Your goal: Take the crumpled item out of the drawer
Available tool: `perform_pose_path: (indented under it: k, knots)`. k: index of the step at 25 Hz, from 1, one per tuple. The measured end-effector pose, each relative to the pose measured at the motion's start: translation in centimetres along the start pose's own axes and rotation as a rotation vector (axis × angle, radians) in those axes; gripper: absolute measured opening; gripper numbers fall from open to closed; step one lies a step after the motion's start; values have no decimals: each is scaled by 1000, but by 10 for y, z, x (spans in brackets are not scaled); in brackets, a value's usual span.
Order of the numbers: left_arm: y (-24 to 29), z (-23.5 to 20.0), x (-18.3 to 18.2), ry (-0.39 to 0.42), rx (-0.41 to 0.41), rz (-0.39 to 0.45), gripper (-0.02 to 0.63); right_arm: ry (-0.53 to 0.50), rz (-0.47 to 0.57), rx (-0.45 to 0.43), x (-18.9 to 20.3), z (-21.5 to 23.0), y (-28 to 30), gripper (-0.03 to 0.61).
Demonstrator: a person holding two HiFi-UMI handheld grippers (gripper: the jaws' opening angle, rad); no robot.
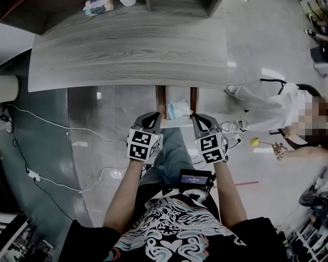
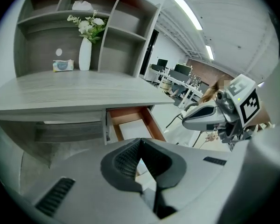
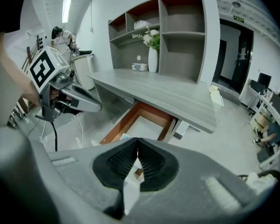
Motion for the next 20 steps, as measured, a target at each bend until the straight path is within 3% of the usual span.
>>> perform_pose_path:
  k: [11,20]
  knots:
    - [31,-7,40,-11,-14,-132,0,-42,-92,-116,26,-6,45,6]
    - [61,-5,52,11,-7,-182,0,-97,-158,-182,49,-10,84,20]
Point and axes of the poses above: the fingertips, and each gripper's own axes: y forward along the fingers, z to its right, x out of its underside, the point moved 4 cm from there along -y, backward along the fingers, and after that the axes turned 4 degrees about z, right-handed, at the moved point
